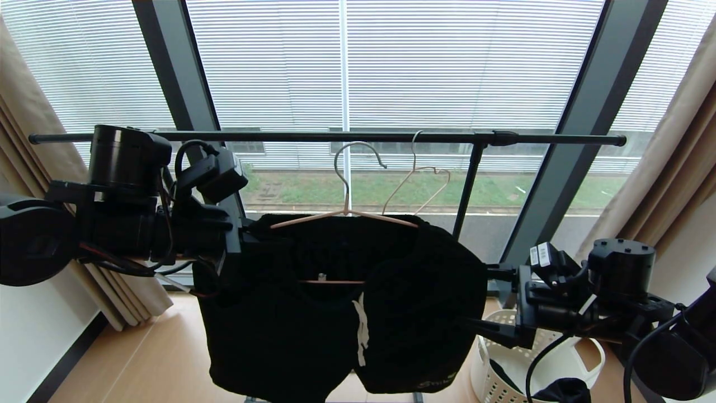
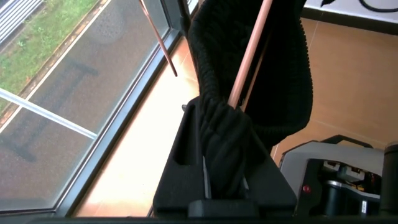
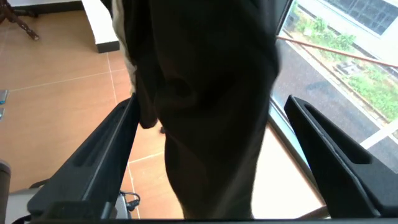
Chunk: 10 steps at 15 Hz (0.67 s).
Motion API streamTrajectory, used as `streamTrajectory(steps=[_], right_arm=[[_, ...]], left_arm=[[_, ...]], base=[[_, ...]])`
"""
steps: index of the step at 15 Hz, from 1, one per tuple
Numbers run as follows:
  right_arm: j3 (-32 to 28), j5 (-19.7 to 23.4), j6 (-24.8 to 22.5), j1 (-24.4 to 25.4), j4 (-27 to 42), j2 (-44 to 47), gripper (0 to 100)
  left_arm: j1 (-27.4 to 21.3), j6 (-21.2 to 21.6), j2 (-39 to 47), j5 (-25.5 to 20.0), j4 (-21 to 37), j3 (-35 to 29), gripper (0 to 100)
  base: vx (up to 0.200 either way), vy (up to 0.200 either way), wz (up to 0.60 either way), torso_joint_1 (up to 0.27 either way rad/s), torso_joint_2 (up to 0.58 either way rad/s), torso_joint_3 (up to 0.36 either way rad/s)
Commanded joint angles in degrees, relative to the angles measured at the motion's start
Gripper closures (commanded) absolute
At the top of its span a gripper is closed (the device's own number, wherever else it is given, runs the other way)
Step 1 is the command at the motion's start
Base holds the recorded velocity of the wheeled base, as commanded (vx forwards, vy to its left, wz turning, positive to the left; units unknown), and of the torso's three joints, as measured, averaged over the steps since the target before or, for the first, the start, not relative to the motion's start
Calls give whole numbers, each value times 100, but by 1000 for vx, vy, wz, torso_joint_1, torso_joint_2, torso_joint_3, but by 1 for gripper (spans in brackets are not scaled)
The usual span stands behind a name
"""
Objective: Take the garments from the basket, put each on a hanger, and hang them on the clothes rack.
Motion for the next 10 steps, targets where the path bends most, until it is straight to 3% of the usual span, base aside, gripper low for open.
streamTrajectory(steps=[1, 3, 10], right_arm=[[-67, -214, 17, 106, -4, 143, 0], [-102, -609, 202, 273, -13, 117, 0], [-155, -688, 298, 290, -13, 152, 0]], left_arm=[[6, -8, -80, 2, -3, 9, 100], [6, -105, -98, 2, -3, 0, 100], [-3, -500, -150, 2, -373, 70, 100]], base=[[0, 0, 0, 0, 0, 0], [0, 0, 0, 0, 0, 0], [0, 0, 0, 0, 0, 0]])
